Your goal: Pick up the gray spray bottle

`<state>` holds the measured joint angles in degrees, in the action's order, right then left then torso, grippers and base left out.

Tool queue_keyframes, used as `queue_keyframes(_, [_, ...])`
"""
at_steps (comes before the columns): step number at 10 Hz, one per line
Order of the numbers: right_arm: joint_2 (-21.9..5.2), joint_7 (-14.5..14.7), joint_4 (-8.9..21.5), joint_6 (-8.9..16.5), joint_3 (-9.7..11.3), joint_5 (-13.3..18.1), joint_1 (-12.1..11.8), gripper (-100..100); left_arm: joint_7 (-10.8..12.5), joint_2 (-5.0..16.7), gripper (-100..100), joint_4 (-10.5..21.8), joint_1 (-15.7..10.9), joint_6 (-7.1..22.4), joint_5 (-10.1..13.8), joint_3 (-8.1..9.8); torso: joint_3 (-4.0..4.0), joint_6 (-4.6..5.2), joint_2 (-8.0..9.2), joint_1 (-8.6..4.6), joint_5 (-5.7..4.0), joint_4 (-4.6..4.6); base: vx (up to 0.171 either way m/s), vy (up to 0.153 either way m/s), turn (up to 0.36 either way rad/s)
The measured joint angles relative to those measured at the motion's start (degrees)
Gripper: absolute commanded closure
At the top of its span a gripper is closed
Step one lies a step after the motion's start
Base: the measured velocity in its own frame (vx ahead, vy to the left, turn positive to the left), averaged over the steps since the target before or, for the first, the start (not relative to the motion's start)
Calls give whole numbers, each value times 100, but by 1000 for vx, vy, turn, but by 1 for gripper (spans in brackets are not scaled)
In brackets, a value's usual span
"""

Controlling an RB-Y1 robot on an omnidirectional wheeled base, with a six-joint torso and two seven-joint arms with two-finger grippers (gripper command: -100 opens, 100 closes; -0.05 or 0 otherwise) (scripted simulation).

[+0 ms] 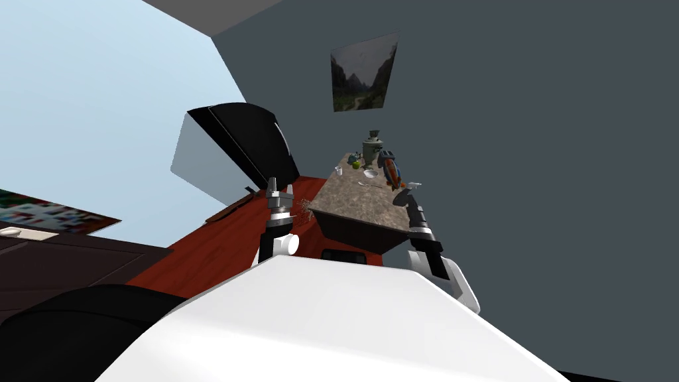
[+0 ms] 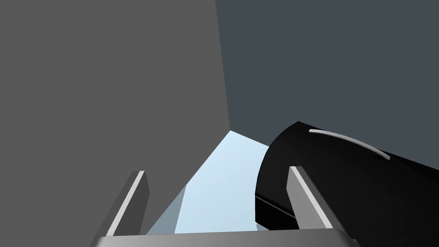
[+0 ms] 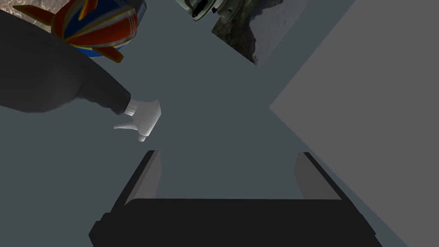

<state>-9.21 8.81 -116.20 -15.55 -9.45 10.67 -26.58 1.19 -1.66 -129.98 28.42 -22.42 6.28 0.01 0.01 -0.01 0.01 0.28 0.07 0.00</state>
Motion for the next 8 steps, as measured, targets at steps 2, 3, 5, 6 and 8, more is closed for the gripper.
queue_keyframes(2, [-64,66,187,148,-105,289,15,-100,0,0,0,0,0,0,0,0,0,2,0,2,1,0,-3,76,67])
queue_keyframes(3, [-110,95,304,251,-167,458,80,-100,0,0,0,0,0,0,0,0,1,0,2,-1,0,0,-6,117,180])
queue_keyframes(5, [-216,138,539,437,-315,739,145,-100,0,0,0,0,0,0,0,0,2,3,3,2,1,1,1,77,67])
queue_keyframes(6, [-224,168,634,481,-383,909,117,-100,0,0,0,0,0,0,0,0,1,1,2,-1,0,0,-11,92,209])
queue_keyframes(8, [-335,211,877,694,-527,1199,221,-100,0,0,0,0,0,0,0,1,4,3,7,-7,0,2,-10,60,90])
